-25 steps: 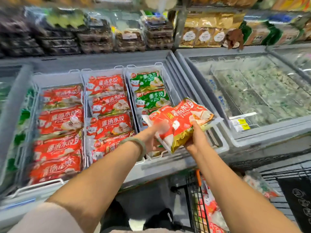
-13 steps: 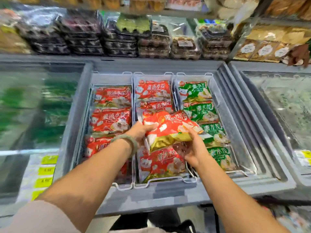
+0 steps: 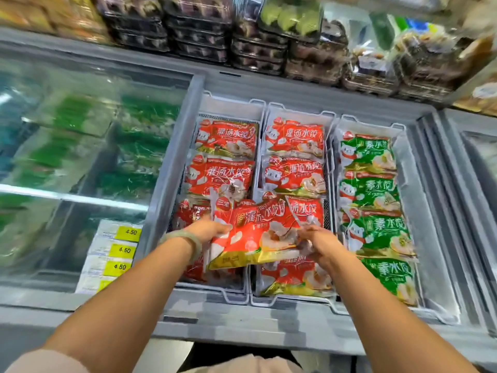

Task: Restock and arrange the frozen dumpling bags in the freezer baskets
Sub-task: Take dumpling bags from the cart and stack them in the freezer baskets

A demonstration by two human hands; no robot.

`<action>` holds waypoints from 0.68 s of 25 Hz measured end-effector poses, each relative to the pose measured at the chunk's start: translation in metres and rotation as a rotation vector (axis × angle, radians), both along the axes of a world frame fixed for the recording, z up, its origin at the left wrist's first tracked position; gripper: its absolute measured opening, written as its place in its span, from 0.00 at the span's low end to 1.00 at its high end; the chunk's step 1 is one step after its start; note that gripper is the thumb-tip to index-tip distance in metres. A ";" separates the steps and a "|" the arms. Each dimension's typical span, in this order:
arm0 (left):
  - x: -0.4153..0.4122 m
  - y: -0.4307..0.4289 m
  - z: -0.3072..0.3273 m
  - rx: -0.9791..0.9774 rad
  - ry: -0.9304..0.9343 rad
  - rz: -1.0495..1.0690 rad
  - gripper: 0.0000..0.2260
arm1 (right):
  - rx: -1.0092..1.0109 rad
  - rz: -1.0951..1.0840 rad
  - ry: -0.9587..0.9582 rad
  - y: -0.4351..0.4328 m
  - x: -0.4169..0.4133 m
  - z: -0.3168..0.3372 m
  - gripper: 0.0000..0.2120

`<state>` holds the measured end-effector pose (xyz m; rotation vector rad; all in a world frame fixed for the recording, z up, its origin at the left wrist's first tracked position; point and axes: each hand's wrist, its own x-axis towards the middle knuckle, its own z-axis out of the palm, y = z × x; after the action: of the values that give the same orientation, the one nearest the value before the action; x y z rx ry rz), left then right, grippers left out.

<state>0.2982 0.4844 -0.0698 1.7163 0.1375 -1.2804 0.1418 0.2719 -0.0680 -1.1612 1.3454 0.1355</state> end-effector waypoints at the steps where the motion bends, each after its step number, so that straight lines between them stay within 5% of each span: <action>1: 0.002 0.003 -0.001 0.066 -0.072 -0.036 0.27 | -0.010 0.032 0.008 0.003 0.005 -0.001 0.10; 4: 0.015 0.003 -0.007 0.231 -0.178 -0.087 0.29 | -0.024 0.146 0.026 0.006 0.031 0.001 0.12; 8: 0.051 -0.015 -0.009 0.229 -0.037 0.058 0.26 | -0.045 0.256 0.020 -0.007 0.076 0.004 0.06; 11: 0.084 -0.040 -0.002 0.184 -0.063 0.108 0.30 | -0.293 0.493 0.107 -0.025 0.116 -0.002 0.14; 17: 0.164 -0.096 -0.019 0.273 -0.267 0.054 0.33 | -0.502 0.569 0.129 -0.065 0.197 -0.029 0.15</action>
<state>0.4617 0.3883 -0.0888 2.0857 0.2068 -1.0166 0.3388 0.2070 -0.0968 -1.9756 1.1551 0.2965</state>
